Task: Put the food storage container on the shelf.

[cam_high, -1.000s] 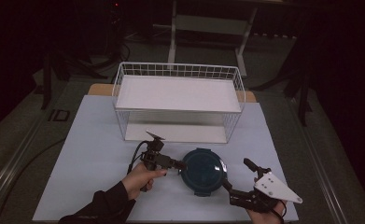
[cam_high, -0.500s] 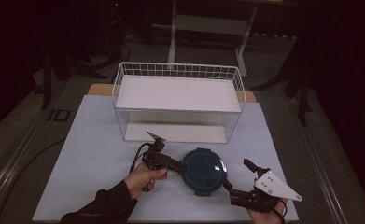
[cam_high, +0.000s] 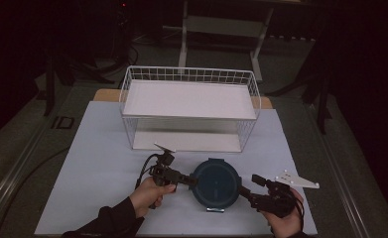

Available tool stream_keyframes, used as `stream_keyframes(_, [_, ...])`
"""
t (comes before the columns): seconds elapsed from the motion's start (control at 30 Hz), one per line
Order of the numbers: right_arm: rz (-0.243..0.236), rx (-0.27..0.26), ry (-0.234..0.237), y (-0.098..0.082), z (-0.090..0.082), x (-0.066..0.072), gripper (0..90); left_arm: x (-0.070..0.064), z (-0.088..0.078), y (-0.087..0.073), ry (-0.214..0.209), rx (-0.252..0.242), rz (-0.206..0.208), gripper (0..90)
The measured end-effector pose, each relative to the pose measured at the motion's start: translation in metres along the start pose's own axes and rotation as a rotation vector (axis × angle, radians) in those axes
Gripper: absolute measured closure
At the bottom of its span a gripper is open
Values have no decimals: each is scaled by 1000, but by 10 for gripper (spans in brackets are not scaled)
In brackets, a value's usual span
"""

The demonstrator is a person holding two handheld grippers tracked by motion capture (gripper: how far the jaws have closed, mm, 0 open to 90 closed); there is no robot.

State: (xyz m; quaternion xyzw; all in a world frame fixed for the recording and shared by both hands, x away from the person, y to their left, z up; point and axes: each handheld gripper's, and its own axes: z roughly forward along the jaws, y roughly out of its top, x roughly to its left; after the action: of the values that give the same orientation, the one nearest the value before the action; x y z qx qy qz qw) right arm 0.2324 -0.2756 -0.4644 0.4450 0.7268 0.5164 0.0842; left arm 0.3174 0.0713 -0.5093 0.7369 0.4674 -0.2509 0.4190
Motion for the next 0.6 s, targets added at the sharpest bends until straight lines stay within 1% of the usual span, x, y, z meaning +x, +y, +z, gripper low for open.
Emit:
stream_keyframes(0.07, [45,32,18,-2,4,-7,233,-3,-1,-2,4,-7,15,557])
stream_keyframes(0.1, [78,47,27,-3,6,-11,246,-4,-1,-3,5,-10,28,558])
stream_keyframes(0.17, [103,76,46,-4,8,-16,289,-5,-2,-6,8,-13,40,561])
stream_keyframes(0.23, [131,97,64,-6,10,-21,313,-6,-3,-8,10,-8,68,563])
stream_keyframes(0.27, [140,116,75,-7,12,-23,375,-7,-4,-9,12,-10,75,565])
stream_keyframes(0.33, [155,127,76,-9,13,-25,394,-8,-5,-11,12,-10,93,567])
stream_keyframes(0.37, [168,137,90,-10,14,-26,394,-9,-5,-12,13,-10,102,569])
stream_keyframes(0.43, [179,151,88,-11,15,-28,406,-10,-5,-13,10,-14,109,572])
stream_keyframes(0.47, [192,160,104,-12,16,-28,408,-10,-5,-14,11,-16,115,572])
stream_keyframes(0.5, [208,169,115,-13,17,-28,429,-10,-5,-15,9,-17,113,574])
stream_keyframes(0.53, [205,183,122,-14,19,-28,468,-10,-6,-15,8,-18,116,574])
stream_keyframes(0.57, [203,193,137,-14,20,-28,476,-10,-6,-15,7,-19,121,575])
stream_keyframes(0.6, [205,199,132,-15,21,-27,484,-9,-6,-16,7,-19,121,575])
